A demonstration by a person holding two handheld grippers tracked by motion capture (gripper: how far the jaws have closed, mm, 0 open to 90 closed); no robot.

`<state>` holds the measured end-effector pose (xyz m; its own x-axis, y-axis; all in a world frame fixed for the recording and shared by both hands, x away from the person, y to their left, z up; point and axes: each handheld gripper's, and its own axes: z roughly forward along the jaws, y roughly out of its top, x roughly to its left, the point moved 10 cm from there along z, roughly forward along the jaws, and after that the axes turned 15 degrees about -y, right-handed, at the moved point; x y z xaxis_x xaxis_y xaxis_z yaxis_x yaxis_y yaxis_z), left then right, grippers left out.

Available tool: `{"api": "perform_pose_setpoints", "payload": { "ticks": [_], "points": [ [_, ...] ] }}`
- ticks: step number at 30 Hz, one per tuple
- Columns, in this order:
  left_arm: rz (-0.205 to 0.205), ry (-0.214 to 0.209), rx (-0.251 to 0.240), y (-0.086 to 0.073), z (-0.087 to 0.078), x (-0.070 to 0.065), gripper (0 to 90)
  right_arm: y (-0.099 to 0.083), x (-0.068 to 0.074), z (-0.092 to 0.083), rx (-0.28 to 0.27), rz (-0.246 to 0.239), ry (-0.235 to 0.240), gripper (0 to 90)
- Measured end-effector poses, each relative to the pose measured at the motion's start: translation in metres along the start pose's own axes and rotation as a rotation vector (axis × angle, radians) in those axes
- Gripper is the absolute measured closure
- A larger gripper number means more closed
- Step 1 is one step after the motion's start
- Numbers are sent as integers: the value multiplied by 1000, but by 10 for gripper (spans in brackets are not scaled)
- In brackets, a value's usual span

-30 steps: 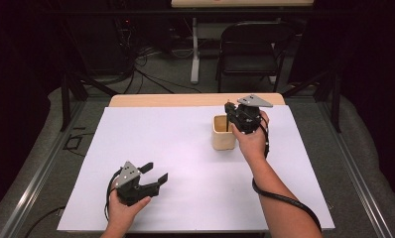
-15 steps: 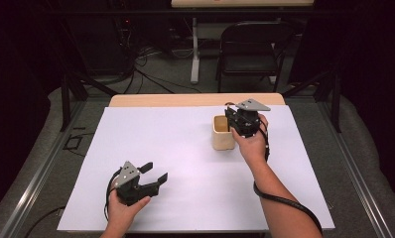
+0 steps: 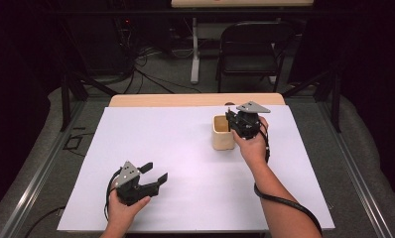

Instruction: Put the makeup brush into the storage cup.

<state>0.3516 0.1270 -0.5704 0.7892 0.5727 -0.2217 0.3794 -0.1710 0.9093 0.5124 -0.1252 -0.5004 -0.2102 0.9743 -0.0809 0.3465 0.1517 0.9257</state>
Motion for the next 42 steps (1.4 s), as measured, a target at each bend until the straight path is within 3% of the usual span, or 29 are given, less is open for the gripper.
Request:
{"api": "perform_pose_setpoints", "payload": {
  "ticks": [42],
  "points": [
    [2,3,2,0,0,0,295,-11,0,5,22,-5,-2,837]
  ]
}}
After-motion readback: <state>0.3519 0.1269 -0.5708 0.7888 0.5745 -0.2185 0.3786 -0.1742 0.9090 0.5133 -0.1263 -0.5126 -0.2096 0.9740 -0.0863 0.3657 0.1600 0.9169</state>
